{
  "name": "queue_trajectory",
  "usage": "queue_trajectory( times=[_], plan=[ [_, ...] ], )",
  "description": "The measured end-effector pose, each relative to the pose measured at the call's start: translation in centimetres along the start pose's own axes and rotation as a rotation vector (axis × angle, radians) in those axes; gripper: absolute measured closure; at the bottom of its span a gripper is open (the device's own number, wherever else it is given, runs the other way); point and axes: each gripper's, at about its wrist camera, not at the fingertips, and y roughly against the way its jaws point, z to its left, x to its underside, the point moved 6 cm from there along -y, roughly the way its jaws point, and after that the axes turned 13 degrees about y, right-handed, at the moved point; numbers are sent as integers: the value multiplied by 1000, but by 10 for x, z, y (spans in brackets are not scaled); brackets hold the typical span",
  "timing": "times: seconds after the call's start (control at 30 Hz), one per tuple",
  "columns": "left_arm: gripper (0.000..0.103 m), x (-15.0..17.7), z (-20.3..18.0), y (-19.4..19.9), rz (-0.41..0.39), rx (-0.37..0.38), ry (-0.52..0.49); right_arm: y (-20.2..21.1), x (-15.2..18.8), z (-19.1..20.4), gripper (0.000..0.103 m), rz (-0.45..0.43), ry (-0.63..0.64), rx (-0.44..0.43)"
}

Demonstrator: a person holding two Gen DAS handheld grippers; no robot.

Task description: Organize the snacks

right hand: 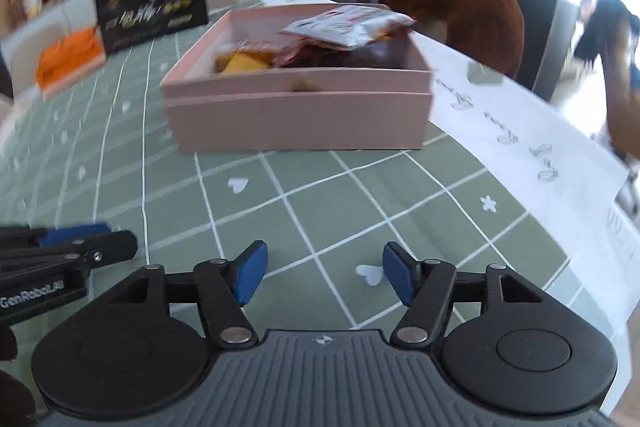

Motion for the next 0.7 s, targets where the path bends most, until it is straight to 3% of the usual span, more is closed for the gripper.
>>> queue_trajectory(
  times=[0.2, 0.37, 0.7],
  plan=[
    [73, -2, -5, -8, -90, -8, -65, -9, 3, -10, 1, -12, -73, 92],
    [72, -7, -12, -17, -92, -14, -66, -14, 2, -18, 0, -12, -96, 87],
    [73, -10, -11, -23, -79, 75, -16, -19, 2, -14, 0, -100, -89, 110]
  ],
)
